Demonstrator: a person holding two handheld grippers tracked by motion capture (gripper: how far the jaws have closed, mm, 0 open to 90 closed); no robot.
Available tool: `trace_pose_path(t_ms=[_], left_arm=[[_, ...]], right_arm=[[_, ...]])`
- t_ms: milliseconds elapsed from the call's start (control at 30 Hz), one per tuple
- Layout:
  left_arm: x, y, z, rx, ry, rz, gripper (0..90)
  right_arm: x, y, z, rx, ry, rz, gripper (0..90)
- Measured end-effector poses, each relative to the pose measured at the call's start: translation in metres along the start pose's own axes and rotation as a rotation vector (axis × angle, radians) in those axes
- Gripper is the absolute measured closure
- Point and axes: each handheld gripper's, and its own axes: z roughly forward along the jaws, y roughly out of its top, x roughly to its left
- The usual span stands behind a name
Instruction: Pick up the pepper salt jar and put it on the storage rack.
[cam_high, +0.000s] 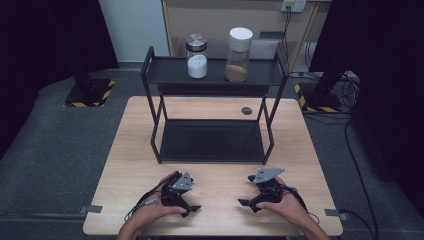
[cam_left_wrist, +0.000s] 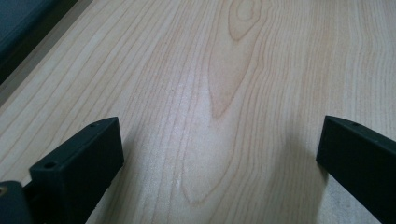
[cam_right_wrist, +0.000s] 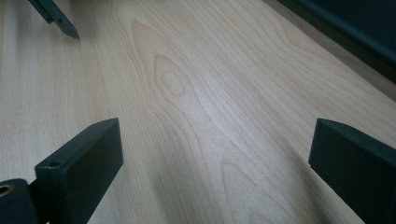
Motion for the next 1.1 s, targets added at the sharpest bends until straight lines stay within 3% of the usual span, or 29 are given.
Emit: trace_pose_path(t_ms=[400,700,1100], left_arm=[[-0.001,0.000,0.000,0.002,0.003,0.000,0.0],[-0.001,0.000,0.000,0.002,0.002,0.000,0.0],[-0.001,0.000,0.000,0.000,0.005,-0.004,0.0]], right_arm=[[0.005,-0.001,0.003,0.039,-0.026,-0.013,4.3],[0.017,0.004,0.007,0.069,-0.065,-0.062,2.6],[0.017,0.004,0.007,0.069,-0.065,-0.064,2.3]])
